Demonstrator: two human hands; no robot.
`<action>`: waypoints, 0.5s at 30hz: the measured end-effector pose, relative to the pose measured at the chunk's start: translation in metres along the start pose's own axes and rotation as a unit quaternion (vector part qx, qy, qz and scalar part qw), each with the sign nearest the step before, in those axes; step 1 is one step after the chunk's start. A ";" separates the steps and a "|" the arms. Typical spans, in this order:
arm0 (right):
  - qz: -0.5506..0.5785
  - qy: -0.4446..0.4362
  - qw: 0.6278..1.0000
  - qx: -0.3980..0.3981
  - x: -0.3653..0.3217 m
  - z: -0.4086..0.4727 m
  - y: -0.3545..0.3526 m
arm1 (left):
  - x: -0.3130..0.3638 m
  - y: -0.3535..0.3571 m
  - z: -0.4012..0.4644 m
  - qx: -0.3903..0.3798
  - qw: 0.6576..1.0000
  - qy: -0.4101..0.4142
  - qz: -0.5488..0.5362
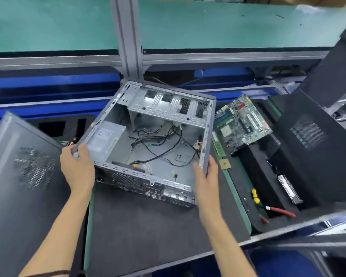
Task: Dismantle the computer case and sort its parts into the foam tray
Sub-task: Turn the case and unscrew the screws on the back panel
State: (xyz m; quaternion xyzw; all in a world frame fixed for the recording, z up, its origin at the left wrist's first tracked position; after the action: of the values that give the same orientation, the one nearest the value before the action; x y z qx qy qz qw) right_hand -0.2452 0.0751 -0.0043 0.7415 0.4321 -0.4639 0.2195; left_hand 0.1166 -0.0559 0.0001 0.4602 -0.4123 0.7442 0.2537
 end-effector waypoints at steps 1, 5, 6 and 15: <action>0.005 -0.013 1.000 0.005 0.006 -0.007 0.001 | 0.001 0.001 -0.002 0.004 1.000 -0.005 0.004; -0.020 -0.049 0.996 0.068 -0.008 0.006 -0.013 | 0.006 0.000 -0.020 0.029 0.999 -0.012 0.011; -0.024 -0.063 0.995 0.078 -0.015 0.014 -0.020 | 0.008 0.000 -0.028 0.036 0.999 -0.013 0.012; -0.070 -0.075 0.995 0.001 -0.050 0.069 -0.064 | 0.056 -0.004 -0.067 -0.020 0.987 0.053 0.151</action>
State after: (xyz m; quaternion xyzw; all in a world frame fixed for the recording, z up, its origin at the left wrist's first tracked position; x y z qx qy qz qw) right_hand -0.3432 0.0369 0.0121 0.6728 0.4649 -0.5326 0.2179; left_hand 0.0631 0.0029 0.0356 0.3472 -0.4774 0.7893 0.1690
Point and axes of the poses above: each hand's wrist, its own z-axis towards the middle knuckle, its own y-axis out of the palm, x = y × z, the point moved 9 cm from there along z, towards the middle knuckle, and after that the axes turned 14 degrees about y, right-handed, at the moved point
